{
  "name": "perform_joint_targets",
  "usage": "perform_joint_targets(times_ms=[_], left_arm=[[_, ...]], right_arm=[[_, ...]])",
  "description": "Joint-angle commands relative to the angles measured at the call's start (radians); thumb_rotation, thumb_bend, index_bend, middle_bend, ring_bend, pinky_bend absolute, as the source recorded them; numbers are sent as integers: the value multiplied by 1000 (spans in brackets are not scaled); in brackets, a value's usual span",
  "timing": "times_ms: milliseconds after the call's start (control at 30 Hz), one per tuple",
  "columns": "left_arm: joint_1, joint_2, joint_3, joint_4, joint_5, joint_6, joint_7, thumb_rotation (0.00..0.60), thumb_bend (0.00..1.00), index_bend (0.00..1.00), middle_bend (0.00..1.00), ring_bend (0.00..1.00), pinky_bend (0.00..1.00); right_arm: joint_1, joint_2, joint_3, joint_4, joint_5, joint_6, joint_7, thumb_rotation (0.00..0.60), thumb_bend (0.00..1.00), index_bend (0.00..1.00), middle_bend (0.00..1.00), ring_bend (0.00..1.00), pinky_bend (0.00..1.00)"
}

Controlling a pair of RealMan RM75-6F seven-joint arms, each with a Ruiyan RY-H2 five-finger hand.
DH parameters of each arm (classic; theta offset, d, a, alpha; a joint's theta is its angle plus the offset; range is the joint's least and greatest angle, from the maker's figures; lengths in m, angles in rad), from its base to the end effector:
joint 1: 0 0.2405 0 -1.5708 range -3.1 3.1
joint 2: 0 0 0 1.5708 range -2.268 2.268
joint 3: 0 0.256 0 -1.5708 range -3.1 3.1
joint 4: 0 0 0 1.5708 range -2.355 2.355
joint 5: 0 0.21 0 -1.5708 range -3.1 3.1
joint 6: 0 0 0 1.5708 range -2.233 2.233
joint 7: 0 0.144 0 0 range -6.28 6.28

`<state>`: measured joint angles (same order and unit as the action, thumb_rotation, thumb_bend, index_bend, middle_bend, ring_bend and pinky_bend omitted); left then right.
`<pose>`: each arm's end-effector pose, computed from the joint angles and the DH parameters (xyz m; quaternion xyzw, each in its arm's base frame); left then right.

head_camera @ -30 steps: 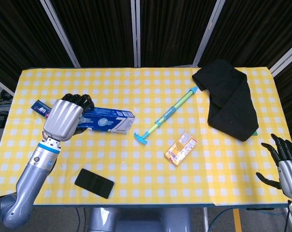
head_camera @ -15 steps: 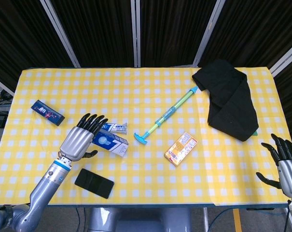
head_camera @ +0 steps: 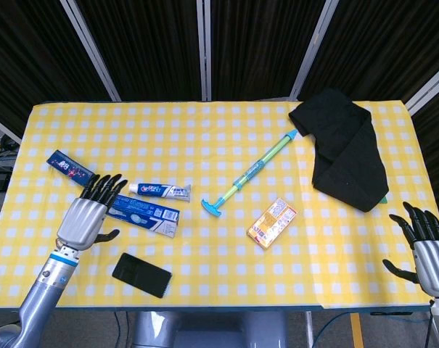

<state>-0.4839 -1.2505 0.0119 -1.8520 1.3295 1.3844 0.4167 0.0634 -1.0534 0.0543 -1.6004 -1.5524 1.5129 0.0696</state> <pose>-0.1910 0.2524 0.0844 -0.6967 -0.3286 -0.3970 0.4990 -0.3126 -0.1755 0.1826 0.6002 -0.3708 0.4003 0.5849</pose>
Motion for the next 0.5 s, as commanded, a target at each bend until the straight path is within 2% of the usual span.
perform_joint_targets(times_ms=[33,300,433,500], left_arm=[[77,-9,41,47,46,85,16,600,142,0,0,0,0],[252,-17,116,132,93,243,-52,600,129,0,0,0,0],[300,-23,137,186,111,256,-65,600,126,0,0,0,0],[313,-12,131,181,108,258,-77,600,126,0,0,0,0]], right_arm=[[2,-2,-1,1,-2,-2,-5,600,32,172,0,0,0],[10,-22,-4,14,5,-22,-40,600,31,116,0,0,0],[10,-30,-7,19,2,-23,-52,600,31,90,0,0,0],[11,-33,-9,20,-1,-24,-60,600,31,85,0,0,0]])
